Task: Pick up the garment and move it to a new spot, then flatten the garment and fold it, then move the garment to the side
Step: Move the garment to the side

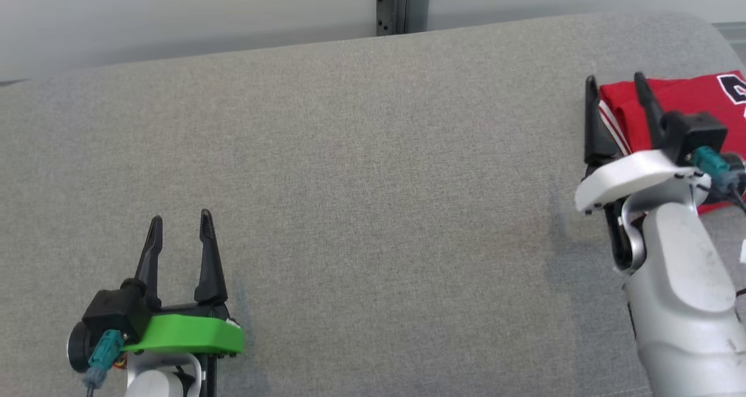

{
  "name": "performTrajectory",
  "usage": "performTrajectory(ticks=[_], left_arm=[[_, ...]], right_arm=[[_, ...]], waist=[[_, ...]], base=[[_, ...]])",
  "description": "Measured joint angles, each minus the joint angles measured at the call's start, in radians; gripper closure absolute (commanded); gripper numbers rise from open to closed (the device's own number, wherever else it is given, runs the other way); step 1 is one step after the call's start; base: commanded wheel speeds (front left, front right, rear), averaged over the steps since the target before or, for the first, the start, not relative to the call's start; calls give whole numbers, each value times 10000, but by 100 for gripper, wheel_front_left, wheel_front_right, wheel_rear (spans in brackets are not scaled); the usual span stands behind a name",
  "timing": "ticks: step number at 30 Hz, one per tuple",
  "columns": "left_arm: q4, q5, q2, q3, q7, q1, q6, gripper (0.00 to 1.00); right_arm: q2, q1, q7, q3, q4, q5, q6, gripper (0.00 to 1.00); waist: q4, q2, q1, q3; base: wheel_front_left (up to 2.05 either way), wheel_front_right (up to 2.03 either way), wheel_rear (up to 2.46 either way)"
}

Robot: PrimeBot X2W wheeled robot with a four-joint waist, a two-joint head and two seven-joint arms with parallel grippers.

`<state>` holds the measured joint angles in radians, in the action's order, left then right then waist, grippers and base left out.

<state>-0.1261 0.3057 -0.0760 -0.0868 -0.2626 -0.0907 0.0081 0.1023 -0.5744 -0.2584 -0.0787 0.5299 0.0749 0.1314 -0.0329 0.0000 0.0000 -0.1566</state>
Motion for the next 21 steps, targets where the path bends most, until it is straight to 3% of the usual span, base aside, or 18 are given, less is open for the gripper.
performTrajectory(ticks=[5, 12, 21], left_arm=[[-282, 186, 52, -82, 17, 475, 8, 0], [-487, 163, 29, -35, 17, 1005, 194, 0], [-525, -8, 8, -121, 15, 1289, 299, 0]], right_arm=[[-435, 1659, -31, 493, -1149, 213, 0, 0], [-516, 3708, -35, 1338, -2483, 1108, 0, 0], [-522, 4821, 61, 1741, -2993, 1498, 0, 0]], waist=[[20, 0, 0, 641], [173, 0, 0, 1316], [511, 0, -1, 1587]], base=[[0, 0, 0], [0, 0, 0], [0, 0, 0]])
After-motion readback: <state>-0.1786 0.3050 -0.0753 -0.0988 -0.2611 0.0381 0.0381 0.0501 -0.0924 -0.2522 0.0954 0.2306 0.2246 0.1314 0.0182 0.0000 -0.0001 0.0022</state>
